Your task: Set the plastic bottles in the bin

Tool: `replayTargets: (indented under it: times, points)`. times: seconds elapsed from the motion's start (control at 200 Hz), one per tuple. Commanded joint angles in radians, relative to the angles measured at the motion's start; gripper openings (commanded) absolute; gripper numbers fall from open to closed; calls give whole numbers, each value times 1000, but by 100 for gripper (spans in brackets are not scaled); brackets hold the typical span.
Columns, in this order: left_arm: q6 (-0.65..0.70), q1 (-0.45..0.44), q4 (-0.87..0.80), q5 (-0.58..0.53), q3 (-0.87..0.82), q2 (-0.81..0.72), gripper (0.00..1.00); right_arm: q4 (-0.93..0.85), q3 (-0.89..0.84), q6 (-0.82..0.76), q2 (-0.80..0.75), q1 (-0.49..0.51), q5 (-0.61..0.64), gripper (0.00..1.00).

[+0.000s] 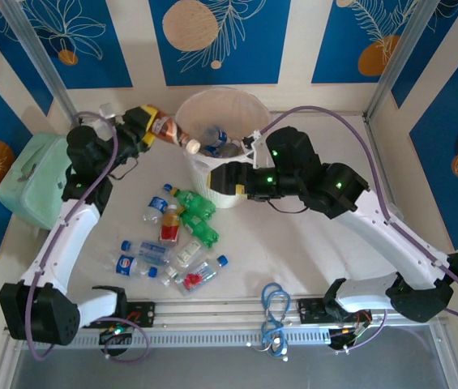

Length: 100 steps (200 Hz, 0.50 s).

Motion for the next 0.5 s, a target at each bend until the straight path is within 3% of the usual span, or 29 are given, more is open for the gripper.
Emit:
replayTargets:
  times: [0.0,0.33,0.495]
  points:
    - [-89,-82,350,107,49,29,56,83,15,39,-34,-50,-141,86]
    - [-124,-268,625,132,28,107,57,204,-27,115,-84,-161,-262,86]
    - [-147,-313,701,122,24,147,56,211,-33,124,-86,-163,-268,79]
